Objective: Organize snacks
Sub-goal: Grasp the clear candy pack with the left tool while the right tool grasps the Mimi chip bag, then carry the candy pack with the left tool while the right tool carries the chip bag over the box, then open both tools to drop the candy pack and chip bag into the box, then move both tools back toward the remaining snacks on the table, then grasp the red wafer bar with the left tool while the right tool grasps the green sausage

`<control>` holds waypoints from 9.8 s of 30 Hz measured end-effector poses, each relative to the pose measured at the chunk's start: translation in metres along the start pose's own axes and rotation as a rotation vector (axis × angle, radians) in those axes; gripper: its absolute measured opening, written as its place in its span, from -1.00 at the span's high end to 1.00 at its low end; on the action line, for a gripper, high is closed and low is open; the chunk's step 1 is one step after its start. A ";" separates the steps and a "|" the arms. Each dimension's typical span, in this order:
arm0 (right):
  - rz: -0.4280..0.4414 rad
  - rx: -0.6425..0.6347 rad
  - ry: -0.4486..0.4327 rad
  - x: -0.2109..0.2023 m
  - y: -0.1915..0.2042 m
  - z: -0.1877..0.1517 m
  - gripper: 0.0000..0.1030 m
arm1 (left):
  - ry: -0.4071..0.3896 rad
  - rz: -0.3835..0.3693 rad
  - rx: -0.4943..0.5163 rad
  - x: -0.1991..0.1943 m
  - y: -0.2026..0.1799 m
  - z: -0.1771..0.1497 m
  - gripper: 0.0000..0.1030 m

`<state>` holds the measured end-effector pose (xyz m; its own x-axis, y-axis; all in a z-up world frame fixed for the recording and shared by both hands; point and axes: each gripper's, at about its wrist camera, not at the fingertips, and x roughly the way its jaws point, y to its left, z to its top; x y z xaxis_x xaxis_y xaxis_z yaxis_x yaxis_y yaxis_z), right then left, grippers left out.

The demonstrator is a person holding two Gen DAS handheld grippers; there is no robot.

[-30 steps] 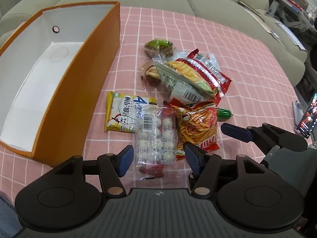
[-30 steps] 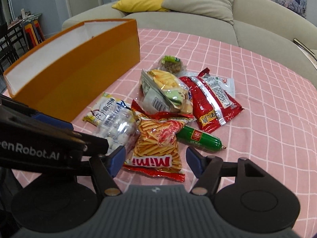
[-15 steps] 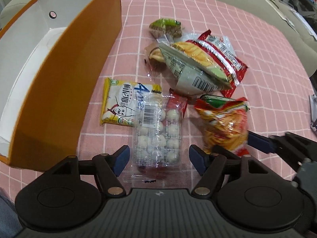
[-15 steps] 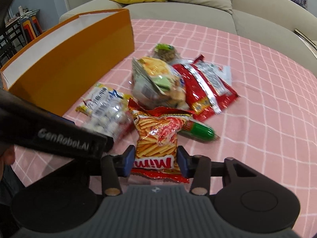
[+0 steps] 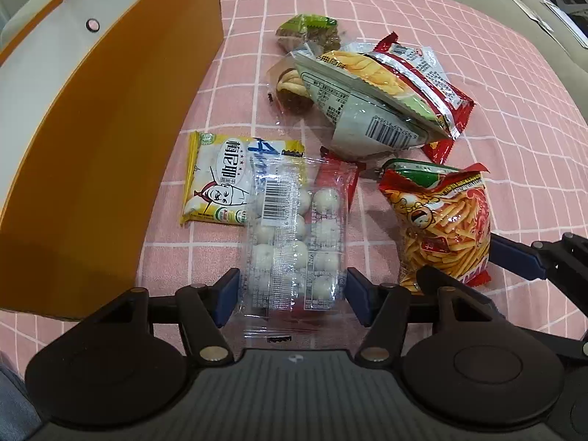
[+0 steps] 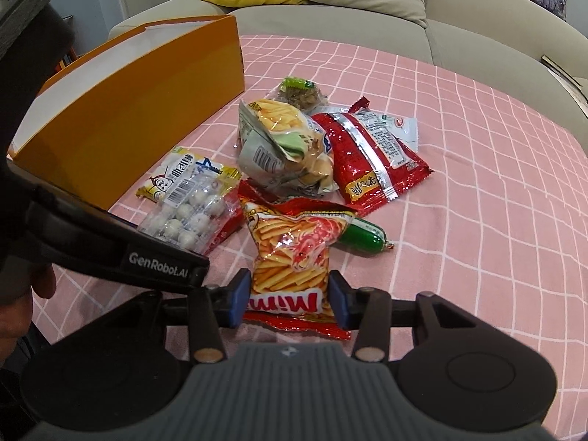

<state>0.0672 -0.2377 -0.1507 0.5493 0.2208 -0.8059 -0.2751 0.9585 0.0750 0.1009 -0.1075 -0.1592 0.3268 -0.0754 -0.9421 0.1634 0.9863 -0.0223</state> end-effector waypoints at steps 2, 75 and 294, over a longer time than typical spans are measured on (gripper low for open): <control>0.002 -0.007 -0.003 -0.001 0.001 0.000 0.17 | -0.002 -0.001 -0.002 -0.001 0.001 -0.001 -0.33; 0.222 -0.319 -0.134 -0.039 0.190 0.148 0.32 | -0.298 0.117 -0.062 -0.169 0.193 0.033 -0.32; 0.075 0.176 -0.037 -0.032 0.004 -0.008 0.62 | -0.198 -0.128 0.019 -0.080 0.017 -0.019 0.49</control>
<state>0.0423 -0.2424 -0.1296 0.5624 0.2959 -0.7721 -0.1757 0.9552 0.2380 0.0600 -0.0819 -0.0905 0.4780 -0.2286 -0.8481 0.2323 0.9641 -0.1289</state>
